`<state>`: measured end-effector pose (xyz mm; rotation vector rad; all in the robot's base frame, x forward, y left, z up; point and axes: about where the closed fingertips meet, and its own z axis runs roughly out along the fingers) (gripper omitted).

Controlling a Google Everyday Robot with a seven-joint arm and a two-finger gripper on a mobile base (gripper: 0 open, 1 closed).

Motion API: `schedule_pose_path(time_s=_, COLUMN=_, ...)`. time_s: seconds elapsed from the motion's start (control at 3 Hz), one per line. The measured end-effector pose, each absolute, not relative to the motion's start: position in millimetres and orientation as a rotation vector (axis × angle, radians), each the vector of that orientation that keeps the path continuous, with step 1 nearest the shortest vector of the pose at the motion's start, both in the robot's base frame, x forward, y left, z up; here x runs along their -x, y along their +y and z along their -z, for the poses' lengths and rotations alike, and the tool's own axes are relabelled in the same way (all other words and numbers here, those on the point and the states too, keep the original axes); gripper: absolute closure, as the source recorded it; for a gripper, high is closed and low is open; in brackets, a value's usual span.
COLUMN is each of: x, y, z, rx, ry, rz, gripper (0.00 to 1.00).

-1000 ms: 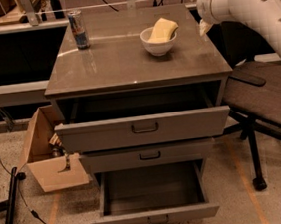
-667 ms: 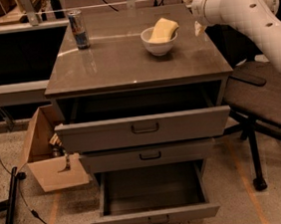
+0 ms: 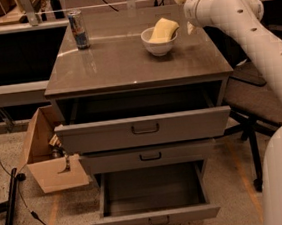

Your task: Pick sponge from white bowl and place on counter

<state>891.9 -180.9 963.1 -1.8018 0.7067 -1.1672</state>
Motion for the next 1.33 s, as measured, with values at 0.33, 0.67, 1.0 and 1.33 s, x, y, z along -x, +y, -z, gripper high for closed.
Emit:
schedule_pose_path(time_s=0.33, x=-896.7, y=-171.0, z=-958.1, rx=1.796, ry=0.707, rz=1.144, gripper=0.0)
schedule_pose_path(time_s=0.67, x=-900.5, y=-161.9, z=-954.7, rx=1.793, ry=0.709, rz=1.12, gripper=0.16)
schedule_pose_path(time_s=1.0, x=-897.9, y=-150.5, z=-951.3, rx=1.797, ry=0.713, rz=1.086, gripper=0.4)
schedule_pose_path(time_s=1.33, x=-894.8, y=-146.8, z=-948.3, rx=1.811, ry=0.717, rz=1.069, gripper=0.64)
